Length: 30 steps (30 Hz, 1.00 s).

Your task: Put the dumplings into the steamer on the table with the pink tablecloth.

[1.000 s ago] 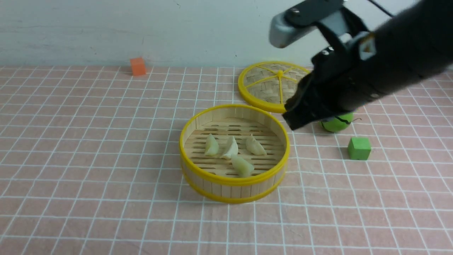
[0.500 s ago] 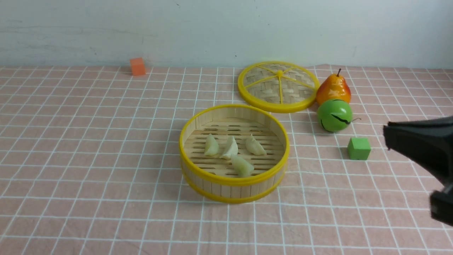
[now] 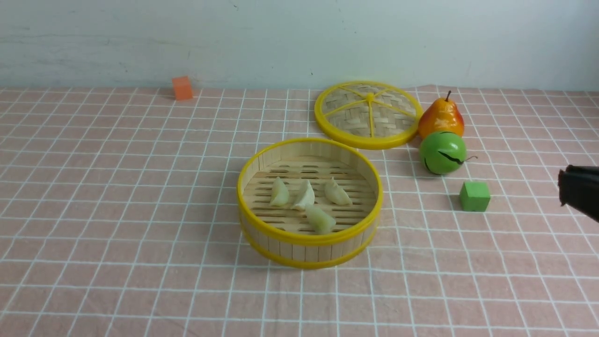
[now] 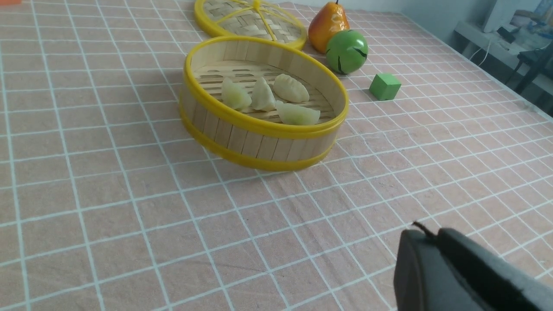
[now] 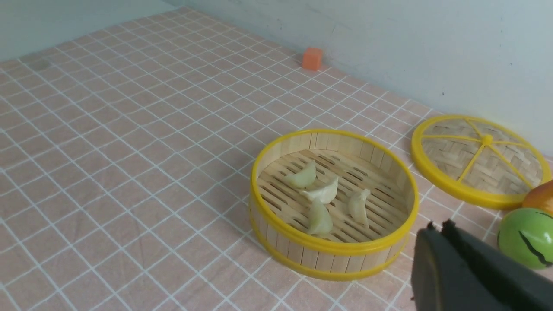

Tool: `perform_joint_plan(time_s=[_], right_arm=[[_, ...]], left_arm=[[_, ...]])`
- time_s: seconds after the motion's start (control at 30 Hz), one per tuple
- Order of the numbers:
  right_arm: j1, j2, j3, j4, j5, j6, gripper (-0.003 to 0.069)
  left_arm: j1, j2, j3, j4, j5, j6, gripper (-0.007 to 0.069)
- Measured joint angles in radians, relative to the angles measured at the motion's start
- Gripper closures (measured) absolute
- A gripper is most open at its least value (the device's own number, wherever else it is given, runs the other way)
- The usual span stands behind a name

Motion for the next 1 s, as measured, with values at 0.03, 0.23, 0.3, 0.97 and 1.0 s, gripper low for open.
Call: perform_joint_plan(time_s=[0.03,0.23,0.3,0.97,1.0], right_arm=[[0.0,-0.01,0.022,-0.003,-0.017,0.0,0.0661],[-0.087,-0.179,0.285,-0.036,-0.222,0.0,0.0664],[-0.149,-0.25,0.366,-0.037,-0.26,0.001,0.0669],[-0.651,-0.643,0.779,-0.098,-0.09,0.232,0.068],[-0.651,-0.643,0.779,-0.096,-0.088,0.232,0.068]], left_arm=[[0.0,0.0,0.0,0.0,0.0,0.0,0.0589],[0.0,0.0,0.0,0.0,0.001,0.0,0.0586],[0.0,0.0,0.0,0.0,0.001,0.0,0.0586],[0.0,0.0,0.0,0.0,0.003,0.0,0.0568],[0.0,0.0,0.0,0.0,0.003,0.0,0.0565]])
